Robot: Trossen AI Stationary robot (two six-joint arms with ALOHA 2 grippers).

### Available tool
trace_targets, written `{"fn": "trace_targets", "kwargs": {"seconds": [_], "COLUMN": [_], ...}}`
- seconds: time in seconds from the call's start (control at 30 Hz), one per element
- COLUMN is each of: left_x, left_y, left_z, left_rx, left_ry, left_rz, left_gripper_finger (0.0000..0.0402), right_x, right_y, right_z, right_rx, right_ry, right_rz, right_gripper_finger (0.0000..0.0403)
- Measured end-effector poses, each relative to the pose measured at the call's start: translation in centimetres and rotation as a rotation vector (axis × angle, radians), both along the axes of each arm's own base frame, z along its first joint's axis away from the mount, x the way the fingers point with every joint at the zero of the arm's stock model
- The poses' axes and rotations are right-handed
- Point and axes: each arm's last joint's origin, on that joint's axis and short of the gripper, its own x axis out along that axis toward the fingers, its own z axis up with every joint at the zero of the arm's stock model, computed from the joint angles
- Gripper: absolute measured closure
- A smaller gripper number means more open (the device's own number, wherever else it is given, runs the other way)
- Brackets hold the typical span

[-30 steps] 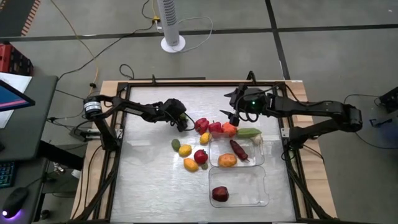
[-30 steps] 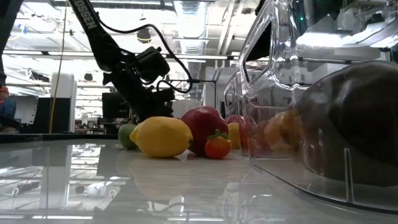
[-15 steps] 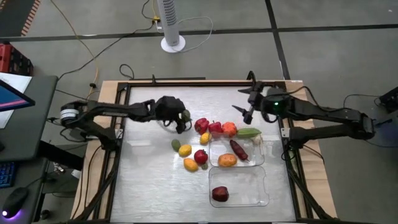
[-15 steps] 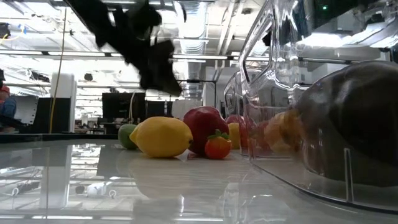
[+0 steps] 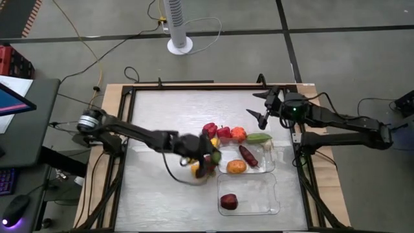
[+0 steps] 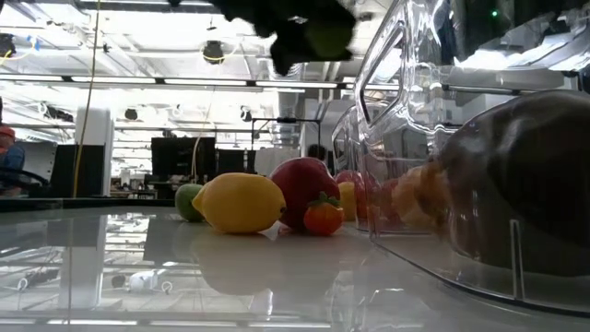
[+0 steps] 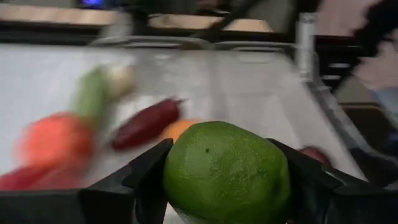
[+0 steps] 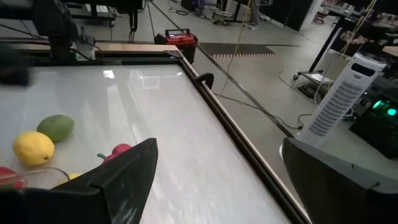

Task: Sort produce into baskets
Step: Put the lime into the bottom transparent bin, then put the lemon middle into the bottom transparent bin

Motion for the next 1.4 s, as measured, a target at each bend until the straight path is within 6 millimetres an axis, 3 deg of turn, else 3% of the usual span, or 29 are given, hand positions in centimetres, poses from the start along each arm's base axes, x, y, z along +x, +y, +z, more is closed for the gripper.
{"fn": "trace_targets", "kwargs": {"seconds": [0.2,0.37,0.53,0.8,0.93,1.03,1.13,1.23,1.4], "left_x": [3.3,4.9,5.2,4.9,2.8,0.0,-3.1,-6.0,-8.8], "left_y": [-4.3,-6.5,-7.4,-7.1,-5.9,-5.8,-5.9,-5.2,-2.3], "left_z": [-1.9,-3.1,-4.0,-3.8,-1.0,0.9,1.5,0.2,-4.5], "left_rx": [-0.041,-0.082,-0.087,-0.050,0.064,0.159,0.223,0.282,0.200], "left_ry": [0.045,0.061,0.095,0.140,0.287,0.342,0.381,0.409,0.461], "left_rz": [-0.176,-0.218,-0.241,-0.196,-0.085,-0.001,0.071,0.183,0.333], "left_gripper_finger": [0.0175,0.0175,0.0160,0.0075,0.0066,0.0077,0.0092,0.0106,0.0120], "right_x": [-0.1,0.0,0.2,0.4,0.4,0.4,0.4,0.4,0.4], "right_y": [0.1,0.5,1.3,2.0,2.0,2.0,2.0,2.0,2.0], "right_z": [0.0,-0.2,-0.3,-0.1,-0.1,-0.2,-0.2,-0.2,-0.2], "right_rx": [0.034,0.086,0.126,0.111,0.106,0.097,0.092,0.092,0.104], "right_ry": [-0.010,-0.015,-0.022,-0.035,-0.032,-0.026,-0.018,-0.018,-0.024], "right_rz": [-0.007,0.000,0.040,0.062,0.063,0.065,0.066,0.065,0.061], "right_gripper_finger": [0.0033,0.0033,0.0033,0.0033,0.0033,0.0033,0.0033,0.0033,0.0033]}}
